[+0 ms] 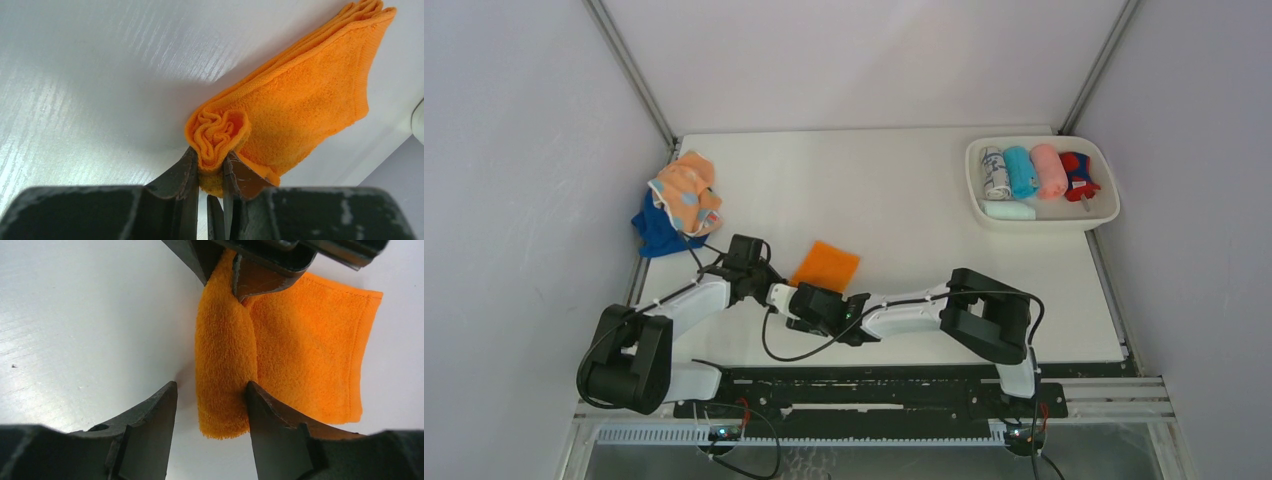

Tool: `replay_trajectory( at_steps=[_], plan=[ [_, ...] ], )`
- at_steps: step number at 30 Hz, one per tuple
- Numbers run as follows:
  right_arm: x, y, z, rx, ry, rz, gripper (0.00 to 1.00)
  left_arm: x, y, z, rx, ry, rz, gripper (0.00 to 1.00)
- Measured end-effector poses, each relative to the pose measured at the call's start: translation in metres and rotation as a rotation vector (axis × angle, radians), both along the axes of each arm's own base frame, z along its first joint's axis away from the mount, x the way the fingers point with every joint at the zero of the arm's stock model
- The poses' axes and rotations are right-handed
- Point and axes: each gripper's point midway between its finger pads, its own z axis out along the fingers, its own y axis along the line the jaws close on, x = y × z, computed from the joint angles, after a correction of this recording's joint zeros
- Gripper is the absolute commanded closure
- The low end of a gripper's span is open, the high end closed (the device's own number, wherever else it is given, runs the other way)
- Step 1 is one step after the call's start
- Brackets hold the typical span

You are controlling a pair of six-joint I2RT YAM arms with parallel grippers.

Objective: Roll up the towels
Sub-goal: Roll the towel at the center of the board.

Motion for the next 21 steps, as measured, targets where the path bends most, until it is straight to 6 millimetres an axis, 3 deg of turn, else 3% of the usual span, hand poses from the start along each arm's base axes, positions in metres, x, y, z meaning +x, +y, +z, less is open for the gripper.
replay_trajectory(
  at_steps=[6, 15, 21],
  plan=[
    [0.006, 0.000, -0.002, -0.006, -0.007, -0.018, 0.59, 0.000, 0.000, 0.000, 0.005, 0.003, -0.005, 0.79],
    [0.018, -0.004, -0.004, 0.007, 0.040, -0.065, 1.00, 0.001, 0.002, 0.001, 0.024, 0.012, -0.012, 0.78],
    [0.011, -0.001, -0.002, 0.105, 0.218, -0.090, 1.00, -0.001, 0.005, 0.003, 0.034, 0.014, -0.001, 0.71]
  ],
)
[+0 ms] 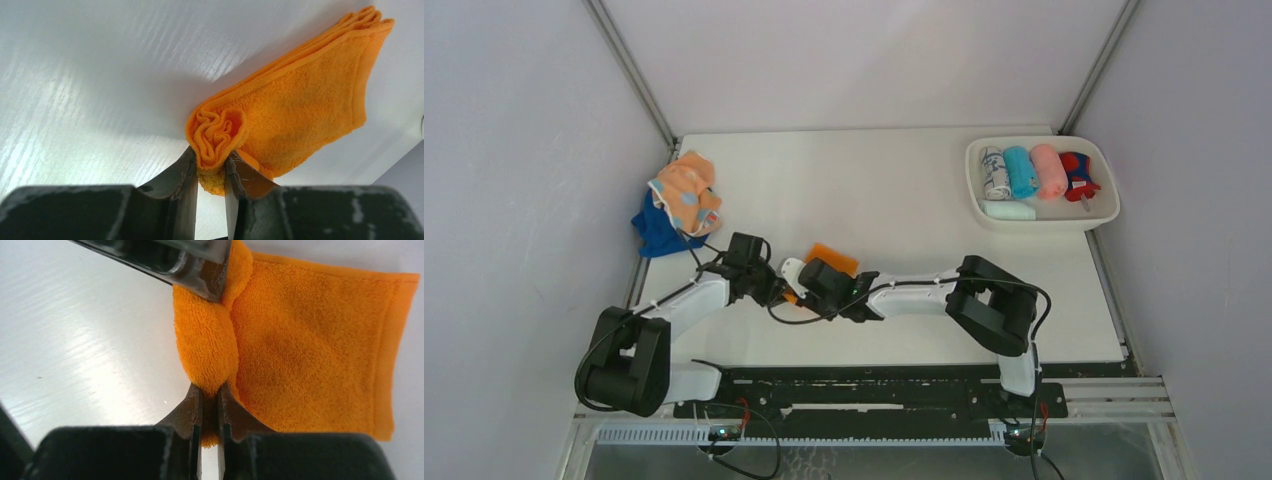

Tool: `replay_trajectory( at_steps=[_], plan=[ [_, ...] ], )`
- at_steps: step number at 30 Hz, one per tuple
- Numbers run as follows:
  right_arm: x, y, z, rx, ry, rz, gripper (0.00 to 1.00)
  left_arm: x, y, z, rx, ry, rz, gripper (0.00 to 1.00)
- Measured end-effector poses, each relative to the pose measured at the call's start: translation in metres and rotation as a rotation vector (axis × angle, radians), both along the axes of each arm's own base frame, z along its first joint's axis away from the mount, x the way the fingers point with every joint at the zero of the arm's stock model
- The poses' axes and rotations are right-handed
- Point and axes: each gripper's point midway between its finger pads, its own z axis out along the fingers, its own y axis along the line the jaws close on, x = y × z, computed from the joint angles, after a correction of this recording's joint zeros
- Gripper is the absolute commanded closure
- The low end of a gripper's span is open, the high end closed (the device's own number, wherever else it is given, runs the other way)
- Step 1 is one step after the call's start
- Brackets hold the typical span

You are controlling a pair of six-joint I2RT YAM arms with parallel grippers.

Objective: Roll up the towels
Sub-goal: Roll the towel at the center of the board.

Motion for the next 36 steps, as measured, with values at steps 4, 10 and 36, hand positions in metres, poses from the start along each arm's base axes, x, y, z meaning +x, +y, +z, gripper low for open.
replay_trajectory(
  at_steps=[4, 10, 36],
  plan=[
    [-0.004, -0.001, 0.002, 0.099, 0.165, -0.012, 1.00, -0.004, 0.005, 0.005, 0.011, -0.004, 0.023, 0.50],
    [-0.011, -0.012, 0.006, 0.265, 0.490, -0.039, 1.00, 0.000, 0.018, 0.032, 0.025, -0.126, 0.090, 0.34],
    [-0.015, -0.043, -0.001, 0.613, 1.296, -0.240, 1.00, -0.016, -0.037, 0.023, -0.154, -0.156, -0.031, 0.26]
  ],
)
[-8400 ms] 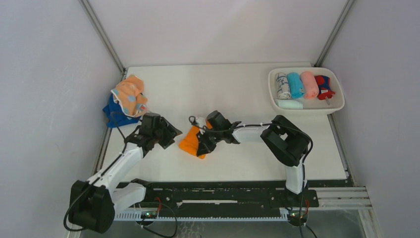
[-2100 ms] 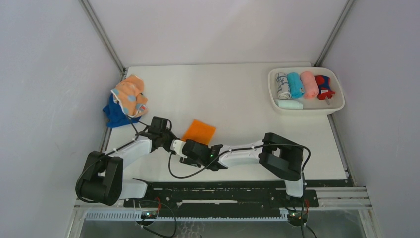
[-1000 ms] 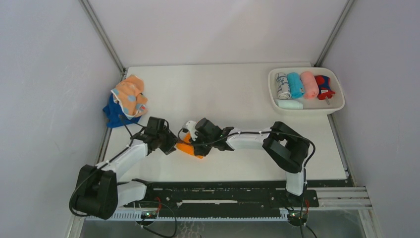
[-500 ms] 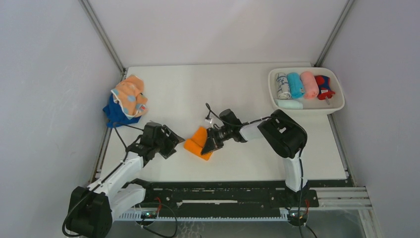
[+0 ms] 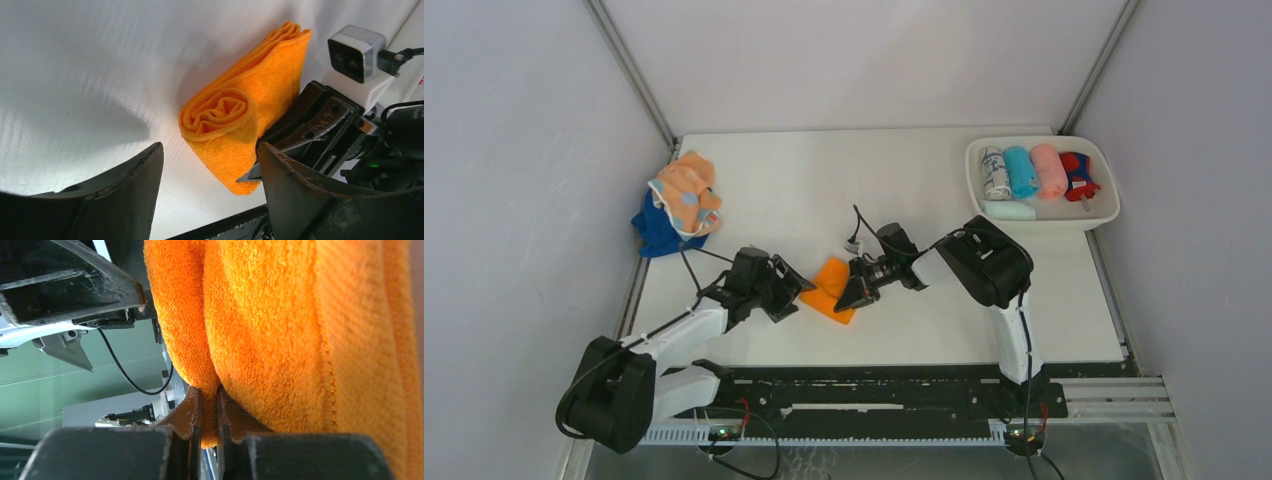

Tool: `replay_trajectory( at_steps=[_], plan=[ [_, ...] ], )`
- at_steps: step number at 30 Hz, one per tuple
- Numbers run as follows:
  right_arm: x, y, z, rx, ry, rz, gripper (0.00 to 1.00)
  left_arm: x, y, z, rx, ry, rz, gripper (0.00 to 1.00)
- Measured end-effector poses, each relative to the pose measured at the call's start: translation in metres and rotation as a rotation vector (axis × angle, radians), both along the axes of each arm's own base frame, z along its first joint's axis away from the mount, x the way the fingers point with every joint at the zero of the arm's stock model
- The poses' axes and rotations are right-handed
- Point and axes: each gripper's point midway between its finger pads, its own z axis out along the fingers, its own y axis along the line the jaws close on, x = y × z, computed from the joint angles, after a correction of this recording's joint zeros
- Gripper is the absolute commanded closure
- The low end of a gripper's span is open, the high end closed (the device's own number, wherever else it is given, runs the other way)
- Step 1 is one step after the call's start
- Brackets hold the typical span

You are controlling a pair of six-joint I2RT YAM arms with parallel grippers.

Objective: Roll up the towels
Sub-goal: Roll the towel at the center of the board.

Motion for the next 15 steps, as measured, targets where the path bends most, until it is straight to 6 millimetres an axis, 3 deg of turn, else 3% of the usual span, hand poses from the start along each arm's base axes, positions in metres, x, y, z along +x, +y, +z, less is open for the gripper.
replay_trajectory(
  at_steps=[9, 15],
  plan=[
    [0.000, 0.000, 0.000, 0.005, 0.014, 0.000, 1.00, 0.008, -0.009, -0.014, 0.004, 0.035, -0.004, 0.29],
    [0.000, 0.000, 0.000, 0.005, 0.014, 0.000, 1.00, 0.017, -0.013, -0.018, 0.007, 0.040, 0.006, 0.47]
  ],
)
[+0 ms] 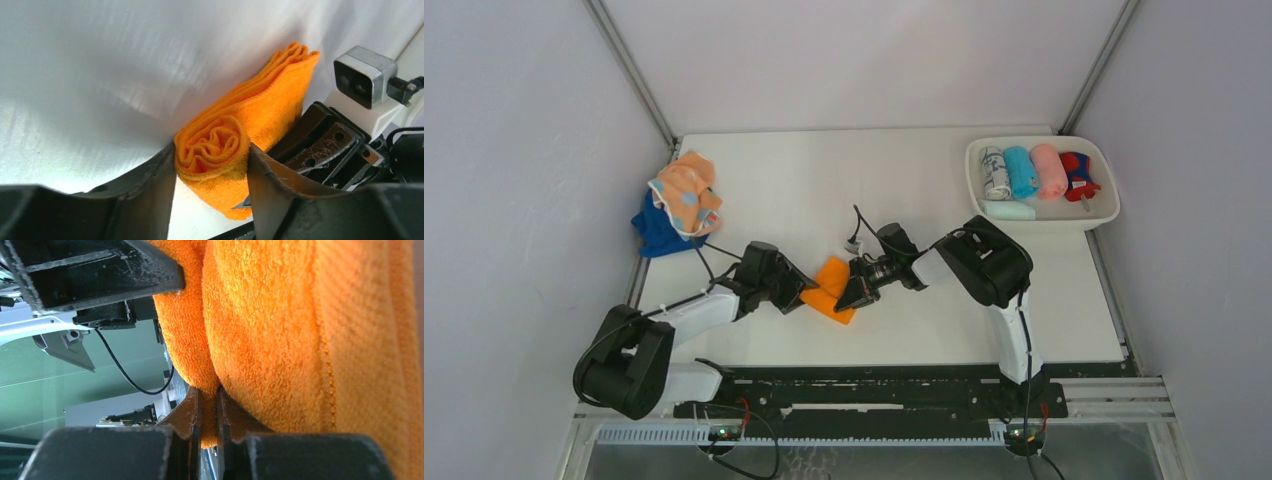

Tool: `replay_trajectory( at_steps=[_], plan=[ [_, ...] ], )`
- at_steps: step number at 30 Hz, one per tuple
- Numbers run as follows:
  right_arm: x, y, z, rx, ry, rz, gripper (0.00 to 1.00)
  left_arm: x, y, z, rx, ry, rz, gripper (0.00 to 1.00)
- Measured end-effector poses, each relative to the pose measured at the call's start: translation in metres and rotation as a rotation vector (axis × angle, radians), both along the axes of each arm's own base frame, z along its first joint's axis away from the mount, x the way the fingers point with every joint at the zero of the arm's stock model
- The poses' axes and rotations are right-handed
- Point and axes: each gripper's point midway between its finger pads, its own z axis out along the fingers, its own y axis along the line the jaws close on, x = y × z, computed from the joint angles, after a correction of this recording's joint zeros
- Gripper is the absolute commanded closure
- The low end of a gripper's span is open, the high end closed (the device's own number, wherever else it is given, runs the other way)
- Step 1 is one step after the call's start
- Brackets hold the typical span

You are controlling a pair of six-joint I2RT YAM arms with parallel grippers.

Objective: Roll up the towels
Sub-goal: Roll the towel at the center of the board.

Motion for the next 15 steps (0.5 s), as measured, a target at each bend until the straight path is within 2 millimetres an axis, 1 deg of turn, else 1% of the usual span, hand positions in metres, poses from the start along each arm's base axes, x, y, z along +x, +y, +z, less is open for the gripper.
replay_trajectory(
  at_steps=[1, 3, 4, 7, 11, 15],
  plan=[
    [0.000, 0.000, 0.000, 0.000, 0.000, 0.000, 1.00, 0.000, 0.001, -0.001, 0.003, 0.005, 0.004, 0.51],
    [0.000, 0.000, 0.000, -0.003, -0.001, -0.001, 1.00, -0.002, 0.002, -0.003, 0.013, 0.013, 0.009, 0.64],
    [0.000, 0.000, 0.000, -0.005, -0.004, -0.001, 0.98, -0.003, 0.004, -0.005, 0.019, 0.020, 0.011, 0.69],
    [-0.001, 0.001, 0.001, -0.021, -0.032, 0.001, 0.89, -0.007, 0.007, -0.007, 0.042, 0.031, 0.010, 0.76],
    [-0.004, 0.006, 0.006, -0.072, -0.114, 0.012, 0.73, -0.012, 0.013, -0.002, 0.094, 0.044, 0.000, 0.80],
    [-0.009, 0.013, 0.015, -0.149, -0.277, 0.027, 0.63, -0.018, 0.026, 0.001, 0.169, 0.064, -0.006, 0.81]
  ],
)
